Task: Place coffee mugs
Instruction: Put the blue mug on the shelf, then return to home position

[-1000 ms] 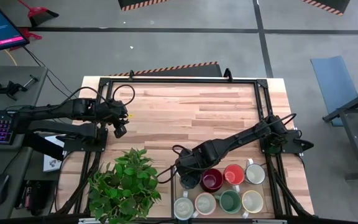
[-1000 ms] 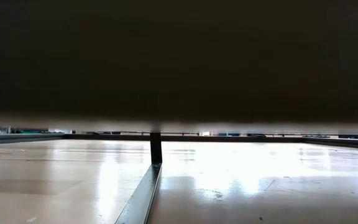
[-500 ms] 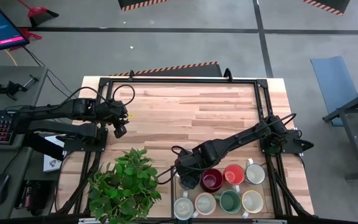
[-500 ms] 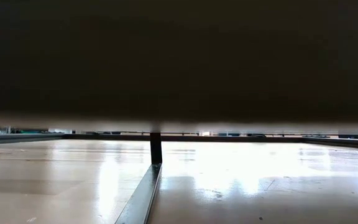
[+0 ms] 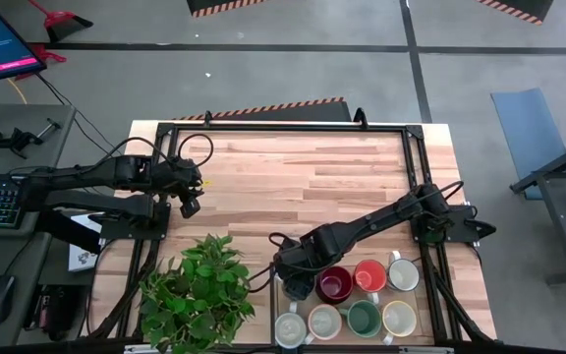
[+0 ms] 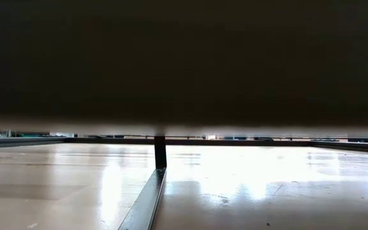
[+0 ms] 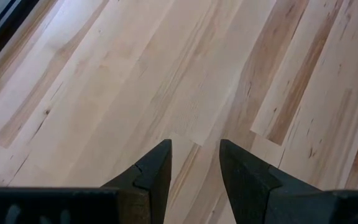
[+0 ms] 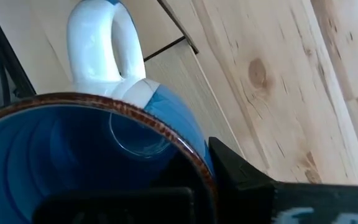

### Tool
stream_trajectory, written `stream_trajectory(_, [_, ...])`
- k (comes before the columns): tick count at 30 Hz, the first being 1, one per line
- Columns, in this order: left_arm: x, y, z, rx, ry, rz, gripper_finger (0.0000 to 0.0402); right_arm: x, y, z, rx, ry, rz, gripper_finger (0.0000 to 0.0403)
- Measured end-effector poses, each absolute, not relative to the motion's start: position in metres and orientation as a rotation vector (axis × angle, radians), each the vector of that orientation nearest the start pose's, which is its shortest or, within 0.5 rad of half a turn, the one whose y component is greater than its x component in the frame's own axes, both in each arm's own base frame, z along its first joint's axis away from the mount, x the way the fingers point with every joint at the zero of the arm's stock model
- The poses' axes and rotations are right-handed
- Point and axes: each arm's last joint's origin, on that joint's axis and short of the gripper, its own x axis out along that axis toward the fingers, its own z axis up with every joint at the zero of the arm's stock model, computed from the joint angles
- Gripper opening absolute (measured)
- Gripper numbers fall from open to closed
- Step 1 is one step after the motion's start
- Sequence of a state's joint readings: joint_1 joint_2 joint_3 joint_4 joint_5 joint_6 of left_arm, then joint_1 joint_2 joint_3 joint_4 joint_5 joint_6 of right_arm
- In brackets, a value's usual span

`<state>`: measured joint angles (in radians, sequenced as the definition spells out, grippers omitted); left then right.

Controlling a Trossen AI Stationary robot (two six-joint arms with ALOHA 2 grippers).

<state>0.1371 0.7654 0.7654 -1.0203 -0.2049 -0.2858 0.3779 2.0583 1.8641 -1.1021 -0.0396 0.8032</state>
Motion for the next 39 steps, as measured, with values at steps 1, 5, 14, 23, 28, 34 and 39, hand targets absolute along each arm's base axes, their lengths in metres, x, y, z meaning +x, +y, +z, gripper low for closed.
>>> stream_trajectory(1, [0.123,0.023,0.264,-0.223,0.972,0.455,0.0125,0.392,0.157,0.255,0.461,1.335,-0.176,0.0])
stream_trajectory(5, [0.123,0.023,0.264,-0.216,0.974,0.451,0.0125,0.391,0.157,0.255,0.462,1.352,-0.167,0.001])
stream_trajectory(14, [0.123,0.023,0.264,-0.216,0.974,0.451,0.0125,0.393,0.153,0.255,0.464,1.336,-0.192,0.0073])
stream_trajectory(23, [0.123,0.023,0.264,-0.215,0.974,0.451,0.0125,0.393,0.152,0.255,0.474,1.34,-0.178,0.009])
stream_trajectory(28, [0.123,0.023,0.264,-0.215,0.974,0.451,0.0125,0.393,0.153,0.255,0.476,1.342,-0.175,0.009])
stream_trajectory(34, [0.123,0.023,0.264,-0.206,0.976,0.446,0.0125,0.392,0.152,0.258,0.483,1.341,-0.166,0.009])
stream_trajectory(39, [0.123,0.023,0.265,-0.207,0.976,0.447,0.0125,0.391,0.152,0.265,0.483,1.342,-0.146,0.009])
